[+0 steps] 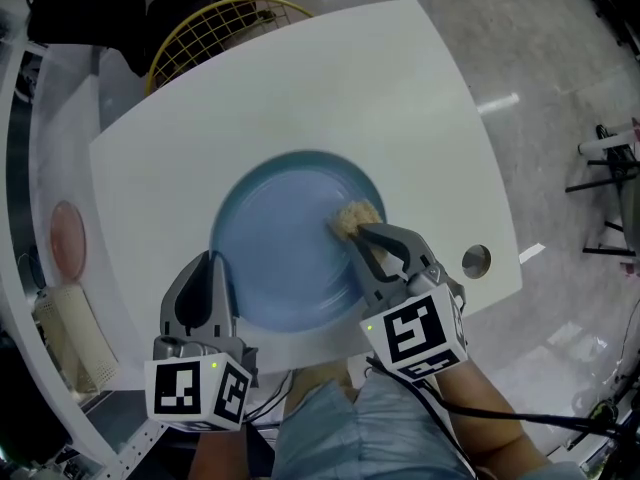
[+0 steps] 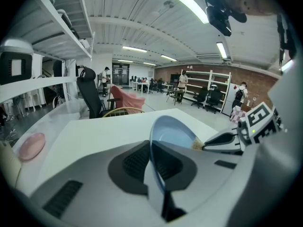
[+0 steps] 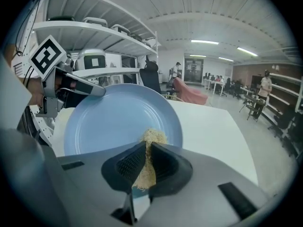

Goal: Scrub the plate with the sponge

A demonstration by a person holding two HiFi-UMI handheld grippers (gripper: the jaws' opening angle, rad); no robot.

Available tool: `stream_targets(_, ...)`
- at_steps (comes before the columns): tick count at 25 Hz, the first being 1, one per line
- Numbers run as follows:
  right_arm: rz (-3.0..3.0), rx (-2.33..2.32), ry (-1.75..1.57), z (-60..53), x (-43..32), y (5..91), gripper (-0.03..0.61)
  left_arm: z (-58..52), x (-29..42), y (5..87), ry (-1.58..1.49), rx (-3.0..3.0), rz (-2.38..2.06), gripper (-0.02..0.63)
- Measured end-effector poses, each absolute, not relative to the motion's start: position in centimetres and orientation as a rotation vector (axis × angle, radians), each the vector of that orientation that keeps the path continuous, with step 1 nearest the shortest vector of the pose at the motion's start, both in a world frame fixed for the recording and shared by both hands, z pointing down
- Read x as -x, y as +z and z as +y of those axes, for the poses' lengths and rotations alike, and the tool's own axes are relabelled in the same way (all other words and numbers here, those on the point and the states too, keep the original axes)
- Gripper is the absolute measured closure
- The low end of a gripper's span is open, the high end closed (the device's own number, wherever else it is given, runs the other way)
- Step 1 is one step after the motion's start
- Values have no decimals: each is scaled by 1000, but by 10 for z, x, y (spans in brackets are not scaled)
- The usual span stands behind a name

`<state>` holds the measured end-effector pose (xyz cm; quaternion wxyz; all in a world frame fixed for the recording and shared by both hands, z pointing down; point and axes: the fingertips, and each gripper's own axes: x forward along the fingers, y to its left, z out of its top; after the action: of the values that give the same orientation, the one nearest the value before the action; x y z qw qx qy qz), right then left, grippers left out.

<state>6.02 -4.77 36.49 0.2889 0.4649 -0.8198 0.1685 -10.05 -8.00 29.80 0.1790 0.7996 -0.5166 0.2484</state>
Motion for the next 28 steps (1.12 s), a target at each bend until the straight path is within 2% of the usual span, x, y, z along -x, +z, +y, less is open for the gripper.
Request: stream_targets(28, -2193, -1288, 324, -121, -45, 344, 538, -93, 100, 303, 663, -2243, -1422, 591)
